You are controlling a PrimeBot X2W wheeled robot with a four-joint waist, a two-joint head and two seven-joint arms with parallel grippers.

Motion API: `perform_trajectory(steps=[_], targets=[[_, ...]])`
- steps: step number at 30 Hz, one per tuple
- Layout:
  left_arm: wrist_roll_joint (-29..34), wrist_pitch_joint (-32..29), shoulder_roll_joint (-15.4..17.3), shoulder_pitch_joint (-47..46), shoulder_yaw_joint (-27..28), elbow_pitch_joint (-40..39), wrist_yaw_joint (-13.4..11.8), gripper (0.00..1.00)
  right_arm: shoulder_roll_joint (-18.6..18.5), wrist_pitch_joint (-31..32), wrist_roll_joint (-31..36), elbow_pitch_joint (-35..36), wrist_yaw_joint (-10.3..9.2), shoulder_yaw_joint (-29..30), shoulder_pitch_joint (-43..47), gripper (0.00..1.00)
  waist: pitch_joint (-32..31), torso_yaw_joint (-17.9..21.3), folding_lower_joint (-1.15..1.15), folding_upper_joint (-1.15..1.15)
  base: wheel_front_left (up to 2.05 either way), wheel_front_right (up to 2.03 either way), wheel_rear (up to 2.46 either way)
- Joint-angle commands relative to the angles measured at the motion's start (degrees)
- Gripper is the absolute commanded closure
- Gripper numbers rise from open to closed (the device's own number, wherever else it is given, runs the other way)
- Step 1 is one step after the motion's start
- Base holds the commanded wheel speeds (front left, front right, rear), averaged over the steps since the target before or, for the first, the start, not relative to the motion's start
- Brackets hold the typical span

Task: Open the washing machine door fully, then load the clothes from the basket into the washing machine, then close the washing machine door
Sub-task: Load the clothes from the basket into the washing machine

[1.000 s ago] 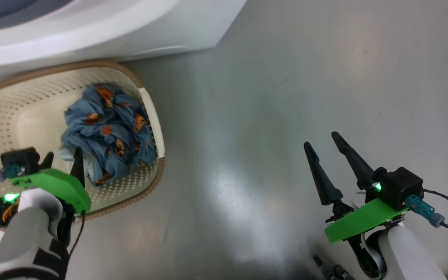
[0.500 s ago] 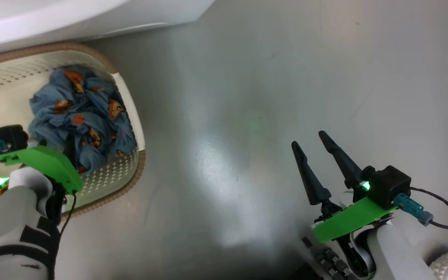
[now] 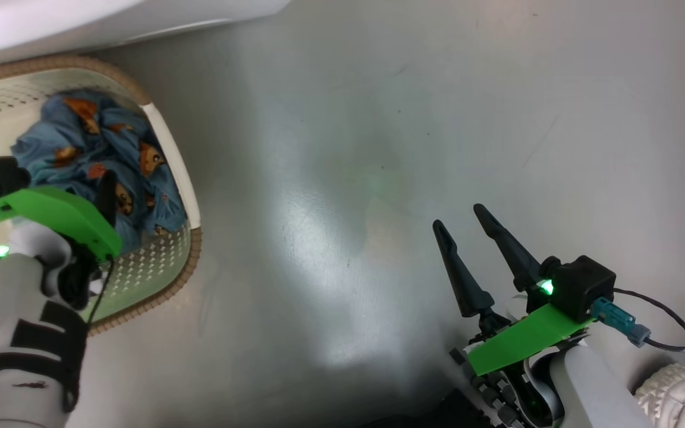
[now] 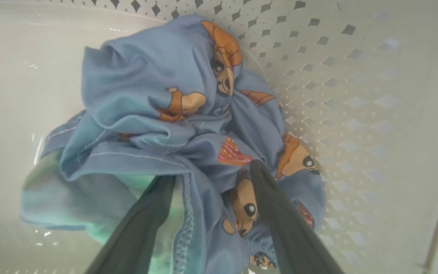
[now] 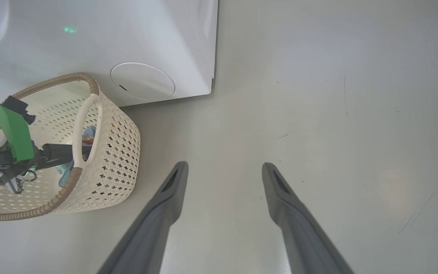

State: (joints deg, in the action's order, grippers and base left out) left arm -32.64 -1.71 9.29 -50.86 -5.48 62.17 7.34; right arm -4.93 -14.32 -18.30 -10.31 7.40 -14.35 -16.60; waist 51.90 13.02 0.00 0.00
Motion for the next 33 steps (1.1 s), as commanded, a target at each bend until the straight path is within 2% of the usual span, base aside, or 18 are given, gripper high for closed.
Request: perform_trajectory(steps=[1,7,13,20,21,22,23,29,33], targets=[[-0.3,-0.3,2.8,1.2,0.3,-0.8,0.1,0.00,0.3,-0.7,-0.7,0.7,0.09,-1.6,1.2,0.00,0.5,0.4,0.00,0.00,0.00,0.00,0.00],[0.4,-0.5,5.2,-0.8,-1.7,0.9,-0.1,0.00,0.6,-0.7,-0.7,1.0,0.09,-1.9,1.5,0.00,2.1,1.7,0.00,0.00,0.00,0.00,0.00],[1.6,-0.4,5.7,-3.9,-3.0,4.0,-1.5,0.00,0.7,-0.7,-0.5,1.8,0.09,-1.6,2.5,0.00,4.0,2.2,0.00,0.00,0.00,0.00,0.00],[5.5,0.6,6.1,-6.0,-6.4,7.4,-6.2,0.00,0.5,-0.7,-0.3,2.9,0.09,-1.1,3.1,0.00,4.8,2.0,0.00,0.00,0.00,0.00,0.00],[5.9,0.9,6.2,-6.0,-6.8,7.7,-6.6,0.22,0.5,-0.7,-0.3,3.1,0.09,-1.0,3.2,0.00,4.6,2.0,0.00,0.00,0.00,0.00,0.00],[6.0,1.3,6.2,-6.0,-7.0,8.0,-6.7,0.71,0.5,-0.7,-0.2,3.3,0.09,-0.9,3.3,0.00,4.5,2.0,0.00,0.00,0.00,0.00,0.00],[6.1,1.3,6.1,-5.9,-7.2,8.4,-6.5,1.00,0.4,-0.7,-0.1,3.5,0.09,-0.6,3.4,0.00,4.4,2.0,0.00,0.00,0.00,0.00,0.00],[5.5,3.9,4.8,-4.6,-7.4,9.4,-5.9,1.00,-0.3,-0.7,0.2,4.5,0.09,1.1,3.3,0.00,2.4,0.9,0.00,0.00,0.00,0.00,0.00],[5.3,6.7,4.8,-2.7,-7.7,9.9,-4.6,1.00,-0.7,-0.7,0.2,4.8,0.09,1.7,2.5,0.00,0.1,0.0,0.00,0.00,0.00,0.00,0.00]])
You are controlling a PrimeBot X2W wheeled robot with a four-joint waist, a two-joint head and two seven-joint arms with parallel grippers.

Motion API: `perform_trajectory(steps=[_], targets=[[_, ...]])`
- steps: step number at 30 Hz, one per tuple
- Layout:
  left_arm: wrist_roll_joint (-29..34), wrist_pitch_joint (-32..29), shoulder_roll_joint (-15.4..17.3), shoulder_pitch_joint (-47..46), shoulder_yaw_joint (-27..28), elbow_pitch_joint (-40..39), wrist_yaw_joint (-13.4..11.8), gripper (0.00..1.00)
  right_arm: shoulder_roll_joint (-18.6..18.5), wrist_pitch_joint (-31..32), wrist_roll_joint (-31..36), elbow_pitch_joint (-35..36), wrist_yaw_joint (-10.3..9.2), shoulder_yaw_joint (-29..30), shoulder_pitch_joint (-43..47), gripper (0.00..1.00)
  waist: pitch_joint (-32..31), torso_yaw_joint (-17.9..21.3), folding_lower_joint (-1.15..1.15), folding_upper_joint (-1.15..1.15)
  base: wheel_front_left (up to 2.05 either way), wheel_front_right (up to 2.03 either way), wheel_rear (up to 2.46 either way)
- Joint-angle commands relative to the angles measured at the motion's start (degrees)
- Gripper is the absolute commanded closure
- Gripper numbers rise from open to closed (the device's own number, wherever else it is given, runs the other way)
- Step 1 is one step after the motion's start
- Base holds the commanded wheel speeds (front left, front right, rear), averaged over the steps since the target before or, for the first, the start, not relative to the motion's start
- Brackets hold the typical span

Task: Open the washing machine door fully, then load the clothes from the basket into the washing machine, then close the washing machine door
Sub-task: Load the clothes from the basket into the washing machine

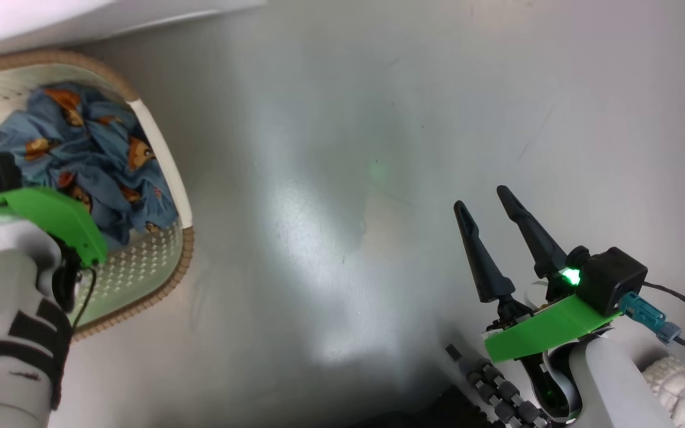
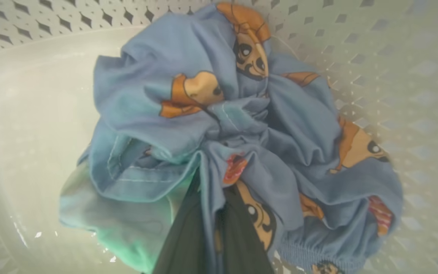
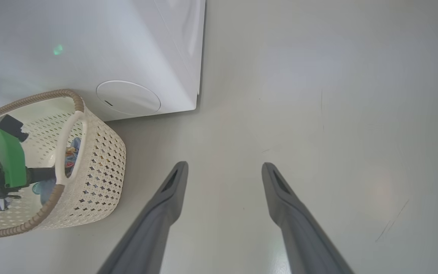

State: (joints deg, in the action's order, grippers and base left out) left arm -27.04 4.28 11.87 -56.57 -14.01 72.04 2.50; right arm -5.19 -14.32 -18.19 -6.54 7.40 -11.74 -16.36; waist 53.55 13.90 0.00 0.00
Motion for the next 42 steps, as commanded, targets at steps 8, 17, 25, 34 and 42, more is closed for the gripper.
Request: perform_trajectory(steps=[8,17,25,34,42], targets=[[-0.7,8.3,0.9,6.9,0.6,-0.1,1.2,1.00,-1.7,-0.7,-0.1,0.2,0.09,-0.4,1.0,0.00,-8.0,-3.6,0.00,0.00,0.00,0.00,0.00],[-0.6,10.7,0.2,13.5,2.2,-8.0,1.0,1.00,-3.7,-0.7,-0.6,-1.5,0.09,0.4,1.6,0.00,-16.8,-7.7,0.00,0.00,0.00,0.00,0.00],[1.5,10.7,-1.0,25.3,6.7,-22.5,-0.8,1.00,-5.2,-0.7,-1.4,-3.3,0.09,0.3,4.2,0.00,-25.8,-10.7,0.00,0.00,0.00,0.00,0.00],[5.1,10.7,-2.3,35.5,11.5,-35.8,-0.7,1.00,-6.0,-0.7,-2.0,-5.1,0.09,1.0,7.4,0.00,-34.7,-13.1,0.00,0.00,0.00,0.00,0.00],[8.1,10.7,-4.1,41.2,14.1,-44.2,-0.3,1.00,-6.3,-0.7,-2.4,-6.2,0.09,0.5,10.3,0.00,-40.7,-14.3,0.00,0.00,0.00,0.00,0.00]])
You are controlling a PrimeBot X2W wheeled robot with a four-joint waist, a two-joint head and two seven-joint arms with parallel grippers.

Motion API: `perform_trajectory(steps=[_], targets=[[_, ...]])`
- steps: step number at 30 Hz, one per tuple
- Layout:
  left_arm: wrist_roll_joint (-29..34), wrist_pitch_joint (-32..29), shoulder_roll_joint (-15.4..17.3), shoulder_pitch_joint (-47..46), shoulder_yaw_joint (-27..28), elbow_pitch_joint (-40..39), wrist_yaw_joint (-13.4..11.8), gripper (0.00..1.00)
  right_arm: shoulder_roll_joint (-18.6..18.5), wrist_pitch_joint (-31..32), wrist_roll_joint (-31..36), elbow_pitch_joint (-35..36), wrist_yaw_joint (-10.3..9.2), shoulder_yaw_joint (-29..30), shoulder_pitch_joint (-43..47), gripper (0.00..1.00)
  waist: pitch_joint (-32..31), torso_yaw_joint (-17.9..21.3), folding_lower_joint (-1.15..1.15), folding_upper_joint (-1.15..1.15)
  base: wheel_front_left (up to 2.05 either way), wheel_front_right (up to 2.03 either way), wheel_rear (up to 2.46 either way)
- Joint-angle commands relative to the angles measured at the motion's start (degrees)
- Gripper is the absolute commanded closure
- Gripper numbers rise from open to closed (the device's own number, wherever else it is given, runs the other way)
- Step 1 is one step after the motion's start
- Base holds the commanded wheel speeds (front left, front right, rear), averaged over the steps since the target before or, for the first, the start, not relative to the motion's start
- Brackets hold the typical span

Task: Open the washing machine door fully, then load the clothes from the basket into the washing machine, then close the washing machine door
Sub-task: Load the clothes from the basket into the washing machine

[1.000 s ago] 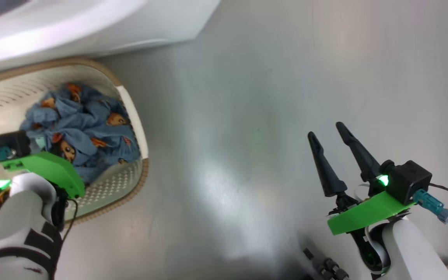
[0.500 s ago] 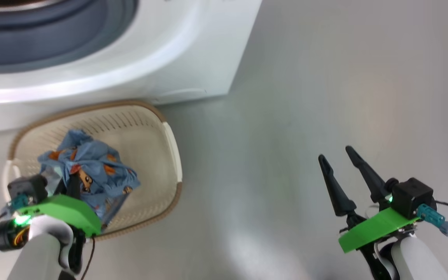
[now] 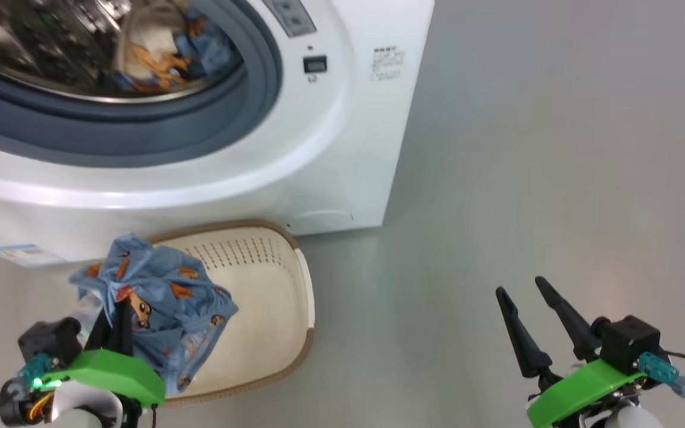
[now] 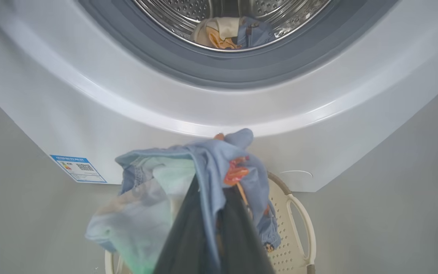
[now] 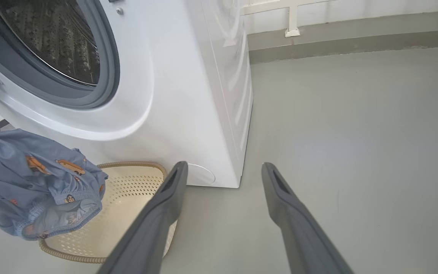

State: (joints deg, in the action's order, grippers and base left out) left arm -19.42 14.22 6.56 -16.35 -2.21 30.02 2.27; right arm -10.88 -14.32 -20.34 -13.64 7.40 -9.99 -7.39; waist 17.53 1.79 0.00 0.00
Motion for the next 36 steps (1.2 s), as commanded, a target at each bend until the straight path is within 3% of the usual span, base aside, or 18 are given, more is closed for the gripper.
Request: perform_trajectory(steps=[1,24,36], targets=[[0.8,0.8,1.0,1.5,2.6,-3.2,-0.1,1.00,-0.5,-0.7,-0.3,0.8,0.09,-1.3,1.6,0.00,-5.3,-2.3,0.00,0.00,0.00,0.00,0.00],[8.0,0.8,1.1,15.3,5.5,-22.9,-0.3,1.00,-0.6,-0.7,0.0,0.1,0.09,-1.7,6.4,0.00,-17.4,-1.8,0.00,0.00,0.00,0.00,0.00],[10.4,0.8,-0.2,22.9,6.2,-30.8,-1.0,1.00,-0.6,-0.7,1.5,1.1,0.09,-1.9,7.3,0.00,-18.4,-1.4,0.00,0.00,0.00,0.00,0.00]])
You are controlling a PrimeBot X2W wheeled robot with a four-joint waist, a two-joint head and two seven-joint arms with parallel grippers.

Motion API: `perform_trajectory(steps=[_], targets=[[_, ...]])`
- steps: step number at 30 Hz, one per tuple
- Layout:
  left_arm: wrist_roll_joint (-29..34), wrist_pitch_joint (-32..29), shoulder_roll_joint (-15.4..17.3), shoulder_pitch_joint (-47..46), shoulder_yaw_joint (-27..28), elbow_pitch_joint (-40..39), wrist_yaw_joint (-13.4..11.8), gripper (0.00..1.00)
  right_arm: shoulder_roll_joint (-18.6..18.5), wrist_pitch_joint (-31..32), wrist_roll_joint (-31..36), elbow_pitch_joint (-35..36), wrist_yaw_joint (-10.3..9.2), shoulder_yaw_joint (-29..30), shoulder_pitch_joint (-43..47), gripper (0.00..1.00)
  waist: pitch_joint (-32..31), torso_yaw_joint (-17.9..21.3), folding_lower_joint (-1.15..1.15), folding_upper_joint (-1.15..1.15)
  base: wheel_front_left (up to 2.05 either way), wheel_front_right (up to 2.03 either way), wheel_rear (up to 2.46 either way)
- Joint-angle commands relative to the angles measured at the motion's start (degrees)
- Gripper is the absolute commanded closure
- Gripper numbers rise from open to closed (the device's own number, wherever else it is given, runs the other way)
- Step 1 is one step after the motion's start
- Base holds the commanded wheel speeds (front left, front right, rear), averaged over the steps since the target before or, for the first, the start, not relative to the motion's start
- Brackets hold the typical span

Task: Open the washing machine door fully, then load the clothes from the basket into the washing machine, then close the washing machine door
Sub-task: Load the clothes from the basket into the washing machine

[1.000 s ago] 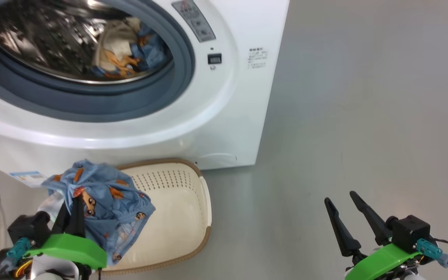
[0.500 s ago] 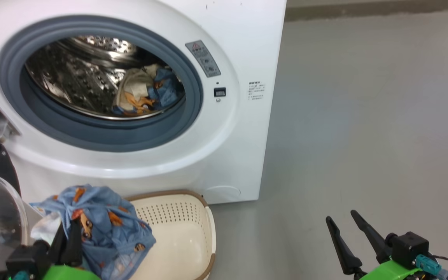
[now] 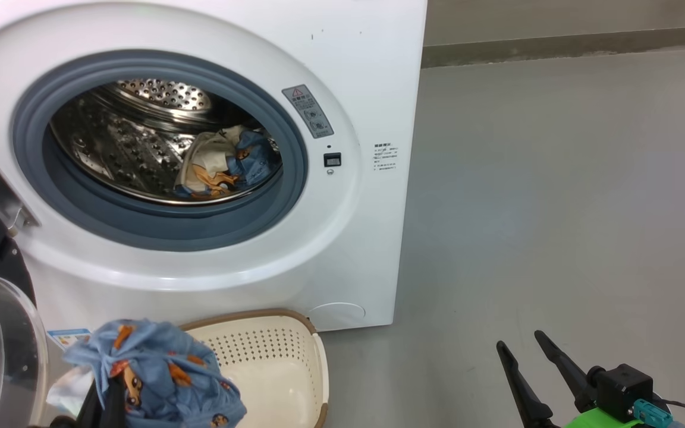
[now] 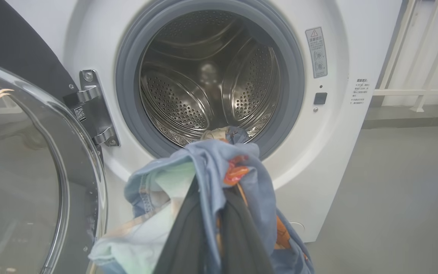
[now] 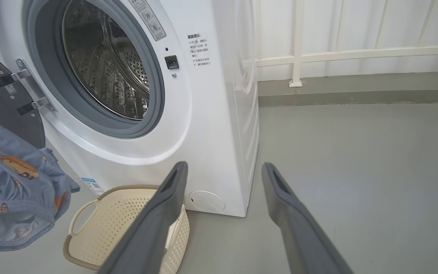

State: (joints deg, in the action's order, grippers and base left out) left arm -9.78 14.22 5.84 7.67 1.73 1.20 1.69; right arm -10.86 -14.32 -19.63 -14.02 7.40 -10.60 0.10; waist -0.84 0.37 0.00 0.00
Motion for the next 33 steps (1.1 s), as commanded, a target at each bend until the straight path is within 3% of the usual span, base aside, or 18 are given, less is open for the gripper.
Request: perform_trajectory(steps=[1,21,33], targets=[[0.8,0.8,0.3,-0.8,2.3,-2.0,-0.5,1.00,-0.5,-0.7,0.9,1.5,0.09,-1.3,-0.1,0.00,0.0,0.1,0.00,0.00,0.00,0.00,0.00],[0.0,0.8,-1.9,-1.0,3.2,-2.7,-0.9,1.00,-0.1,-0.7,0.7,1.6,0.09,-1.5,0.0,0.00,1.9,1.0,0.00,0.00,0.00,0.00,0.00],[0.7,0.8,-2.4,-11.7,2.7,-0.4,-0.2,1.00,-0.1,-0.7,1.1,2.4,0.09,-1.7,-2.3,0.00,8.5,2.4,0.00,0.00,0.00,0.00,0.00]])
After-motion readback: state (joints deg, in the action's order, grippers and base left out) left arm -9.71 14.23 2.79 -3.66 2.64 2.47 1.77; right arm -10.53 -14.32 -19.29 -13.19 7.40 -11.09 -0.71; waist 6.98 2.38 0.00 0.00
